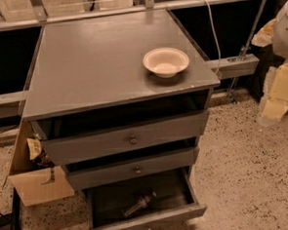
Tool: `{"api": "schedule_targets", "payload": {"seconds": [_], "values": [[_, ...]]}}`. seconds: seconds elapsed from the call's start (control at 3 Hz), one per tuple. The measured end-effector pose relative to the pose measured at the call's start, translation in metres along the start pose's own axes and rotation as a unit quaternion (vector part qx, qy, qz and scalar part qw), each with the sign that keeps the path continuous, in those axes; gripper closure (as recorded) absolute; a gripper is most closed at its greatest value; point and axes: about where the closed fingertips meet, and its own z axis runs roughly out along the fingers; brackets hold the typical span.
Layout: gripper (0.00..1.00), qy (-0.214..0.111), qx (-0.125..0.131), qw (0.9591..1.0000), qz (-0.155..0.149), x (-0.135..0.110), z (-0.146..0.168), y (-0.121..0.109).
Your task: Pick water bottle from bottom drawer and place on counter
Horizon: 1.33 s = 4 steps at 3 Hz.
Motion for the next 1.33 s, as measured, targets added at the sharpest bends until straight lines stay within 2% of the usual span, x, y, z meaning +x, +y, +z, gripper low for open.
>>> {"api": "schedule_targets", "payload": {"seconds": [0.33, 0.67, 1.0, 1.33], "values": [[0.00, 0.000, 0.000, 1.0000, 0.000, 0.000, 0.000, 0.000], [0.00, -0.017, -0.002, 0.9998, 0.007, 0.005, 0.022, 0.008], [0.00, -0.054, -0.012, 0.9982, 0.021, 0.014, 0.080, 0.038], [0.00, -0.075, -0.025, 0.9964, 0.032, 0.021, 0.138, 0.063]]}}
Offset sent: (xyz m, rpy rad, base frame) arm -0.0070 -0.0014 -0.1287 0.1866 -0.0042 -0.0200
